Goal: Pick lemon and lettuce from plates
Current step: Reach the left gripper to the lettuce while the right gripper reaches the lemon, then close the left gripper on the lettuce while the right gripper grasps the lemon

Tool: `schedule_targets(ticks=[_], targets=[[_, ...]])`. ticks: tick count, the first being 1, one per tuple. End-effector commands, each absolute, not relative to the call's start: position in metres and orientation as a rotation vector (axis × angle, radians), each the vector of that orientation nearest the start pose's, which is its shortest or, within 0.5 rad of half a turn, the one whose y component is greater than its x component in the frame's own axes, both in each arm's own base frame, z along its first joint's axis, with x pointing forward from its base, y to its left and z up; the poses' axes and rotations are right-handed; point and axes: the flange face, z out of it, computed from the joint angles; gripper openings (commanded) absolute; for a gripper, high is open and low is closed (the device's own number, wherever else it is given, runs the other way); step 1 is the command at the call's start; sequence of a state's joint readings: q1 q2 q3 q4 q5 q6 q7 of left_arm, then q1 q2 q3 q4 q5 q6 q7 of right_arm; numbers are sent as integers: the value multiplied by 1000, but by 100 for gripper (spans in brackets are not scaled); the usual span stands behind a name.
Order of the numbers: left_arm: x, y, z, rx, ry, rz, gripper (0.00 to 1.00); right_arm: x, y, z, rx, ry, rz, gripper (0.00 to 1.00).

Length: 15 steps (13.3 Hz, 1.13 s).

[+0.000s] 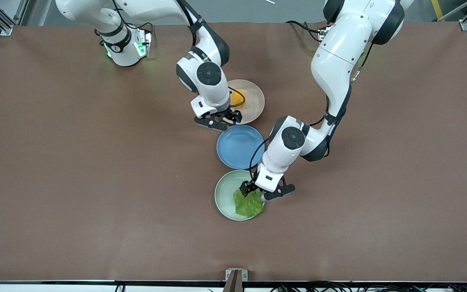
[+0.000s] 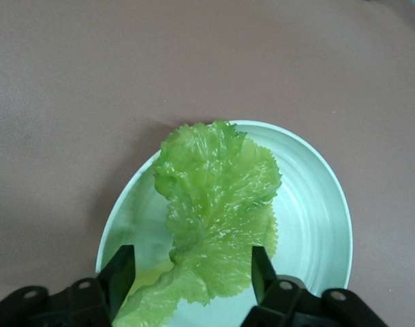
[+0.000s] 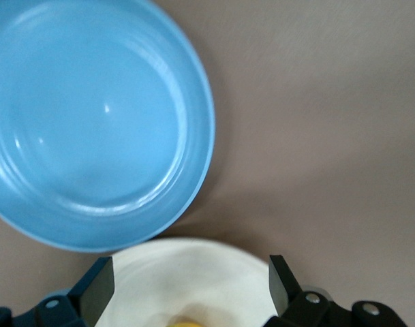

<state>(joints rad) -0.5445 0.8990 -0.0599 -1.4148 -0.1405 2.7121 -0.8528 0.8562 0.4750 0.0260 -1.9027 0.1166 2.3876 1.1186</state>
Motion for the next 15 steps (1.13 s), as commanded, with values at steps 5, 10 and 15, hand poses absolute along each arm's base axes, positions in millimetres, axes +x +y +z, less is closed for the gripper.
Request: schedule_targets(ticks=[5,10,15], targets=[[640,-420,208,-3411,-710,-414,9,337,515,227,-3049,355,41,100],[649,-415,246,-3433,-754,-474,0,309,524,217,-3068,271,36,100],[657,-388,324,-3402,-772,-371,0,290,529,210,-3085,268,46,100]])
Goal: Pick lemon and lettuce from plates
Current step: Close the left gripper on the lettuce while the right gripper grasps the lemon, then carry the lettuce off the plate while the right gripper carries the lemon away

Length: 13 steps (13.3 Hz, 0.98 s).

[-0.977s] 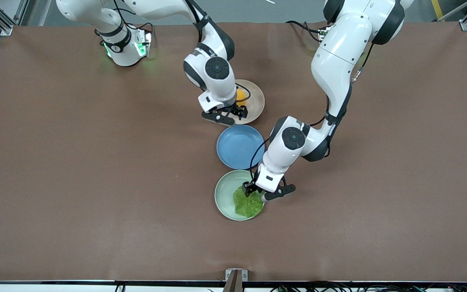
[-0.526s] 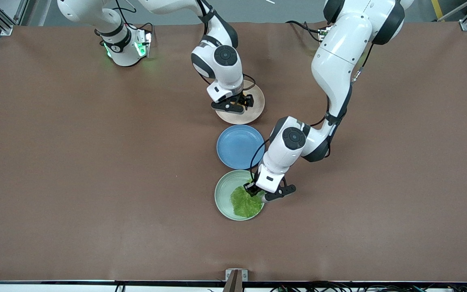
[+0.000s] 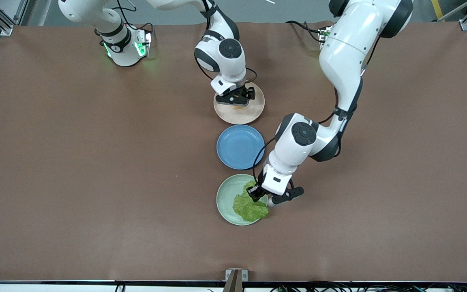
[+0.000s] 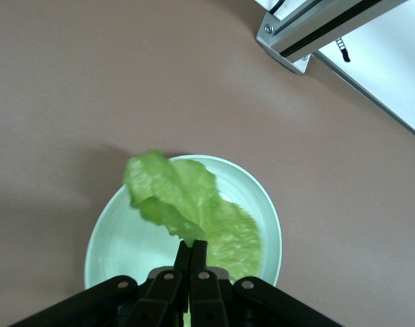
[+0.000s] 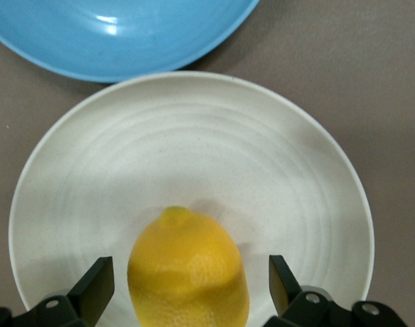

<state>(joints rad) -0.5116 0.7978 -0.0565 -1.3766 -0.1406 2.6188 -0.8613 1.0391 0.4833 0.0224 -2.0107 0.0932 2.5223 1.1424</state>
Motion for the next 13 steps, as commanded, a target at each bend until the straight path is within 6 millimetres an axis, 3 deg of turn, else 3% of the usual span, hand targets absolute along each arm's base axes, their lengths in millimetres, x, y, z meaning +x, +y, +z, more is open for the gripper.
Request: schedule_targets(ticks=[1,2,3,5,6,7,9,11,13], targets=[[653,-381,342,-3391,-759,-331,0,289,529,209,-3086,278,47,97],[652,-362,360,-3370,-761,-295,0,288,529,207,-3089,276,49,88],[646,-347,375,-3360,-718,-260,0,288,529,207,-3089,276,49,70],[626,-309,388,-3339,-547,-193,0,292,528,208,-3085,318,50,10],[614,-288,389,-3329,-484,-178,0,294,526,208,-3087,334,55,0],[600,-263,382,-3315,-416,-151,0,300,523,215,-3082,356,55,0],[578,-219,365,-3300,-358,-169,0,341,494,262,-3094,448,86,0],[558,-173,341,-3288,-260,-228,0,390,440,320,-3119,380,123,0],[540,-124,317,-3265,-122,-175,0,444,370,355,-3118,330,140,0]])
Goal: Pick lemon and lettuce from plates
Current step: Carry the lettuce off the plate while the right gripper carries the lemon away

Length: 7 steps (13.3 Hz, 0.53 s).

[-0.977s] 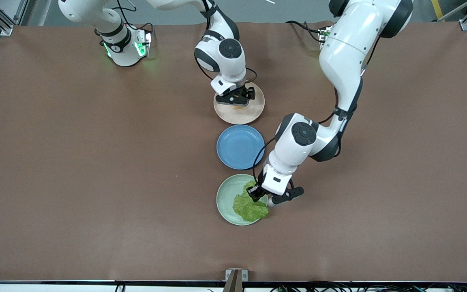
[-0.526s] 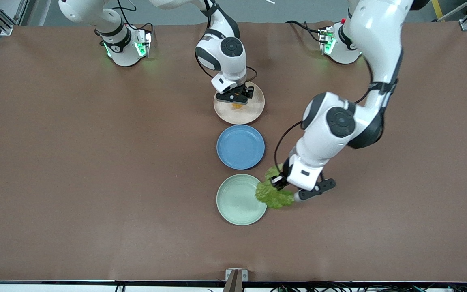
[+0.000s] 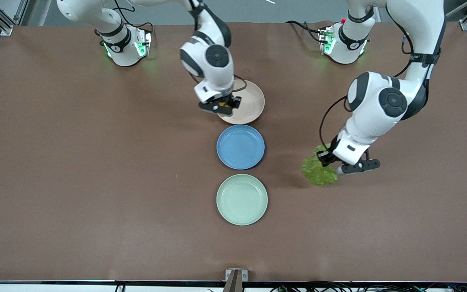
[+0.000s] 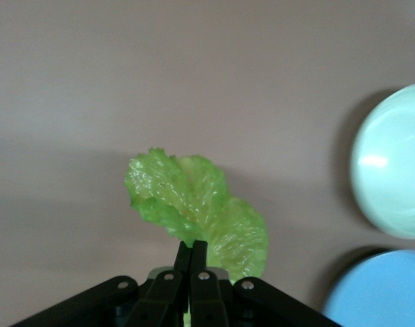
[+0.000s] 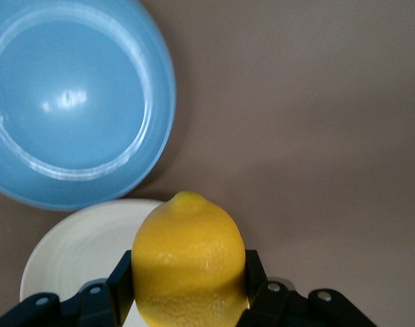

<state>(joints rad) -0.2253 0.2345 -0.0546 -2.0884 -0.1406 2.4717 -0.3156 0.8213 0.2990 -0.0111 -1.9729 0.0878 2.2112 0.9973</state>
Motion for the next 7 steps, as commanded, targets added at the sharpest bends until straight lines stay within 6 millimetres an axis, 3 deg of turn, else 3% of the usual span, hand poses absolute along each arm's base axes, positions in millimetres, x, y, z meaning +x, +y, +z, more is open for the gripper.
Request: schedule_targets(ticks=[1,2,4,7], targets=[[534,-106,305,-3257,-72,-146,0,472,328,366,-3108,306,131,0],[529,-87,294,-3249,-51,-141,0,497,286,370,-3104,286,129,0],[517,-69,270,-3236,-20,-170,1,535,211,367,-3122,217,92,0],[503,-64,245,-3228,-19,-155,2,568,114,355,-3120,146,65,0]])
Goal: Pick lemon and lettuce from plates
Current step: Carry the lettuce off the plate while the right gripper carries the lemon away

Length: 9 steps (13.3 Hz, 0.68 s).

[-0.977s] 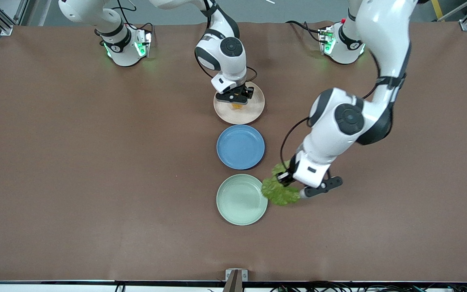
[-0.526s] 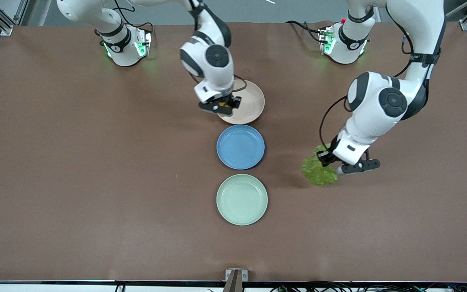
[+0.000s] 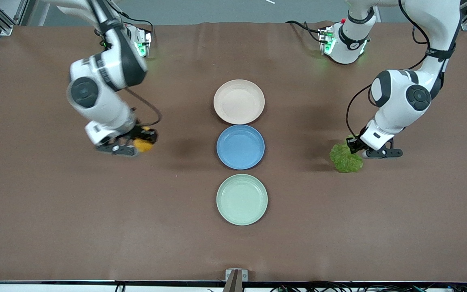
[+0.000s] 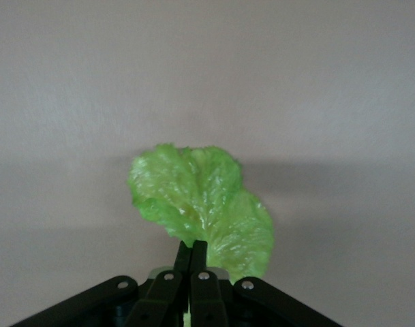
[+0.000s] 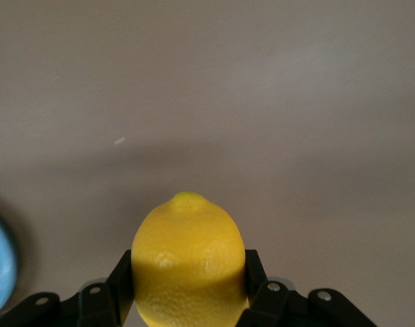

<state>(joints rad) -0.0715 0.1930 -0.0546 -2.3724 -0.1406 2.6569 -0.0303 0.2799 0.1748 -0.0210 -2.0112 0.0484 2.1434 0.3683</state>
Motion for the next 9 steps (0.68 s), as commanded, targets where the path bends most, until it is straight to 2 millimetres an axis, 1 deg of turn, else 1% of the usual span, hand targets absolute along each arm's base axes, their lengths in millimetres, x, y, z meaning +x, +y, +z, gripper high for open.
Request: schedule_targets(ticks=[1,2,3,4,5,6,8,9], targets=[[501,-62,240,-3227,-25,-143,4,570,89,341,-3119,148,76,0],[500,-62,234,-3227,-26,-126,6,567,72,324,-3117,134,54,0],[499,-61,230,-3225,-17,-111,11,564,58,305,-3117,96,24,0],[498,-61,227,-3225,5,-102,34,562,41,284,-3112,80,13,0],[499,-61,228,-3225,26,-101,78,560,31,267,-3110,61,17,0],[502,-61,236,-3225,52,-121,100,558,28,253,-3110,40,26,0],[507,-56,259,-3230,45,-105,100,555,27,234,-3111,20,57,0],[510,-48,277,-3234,39,-63,100,555,27,227,-3111,18,57,0]])
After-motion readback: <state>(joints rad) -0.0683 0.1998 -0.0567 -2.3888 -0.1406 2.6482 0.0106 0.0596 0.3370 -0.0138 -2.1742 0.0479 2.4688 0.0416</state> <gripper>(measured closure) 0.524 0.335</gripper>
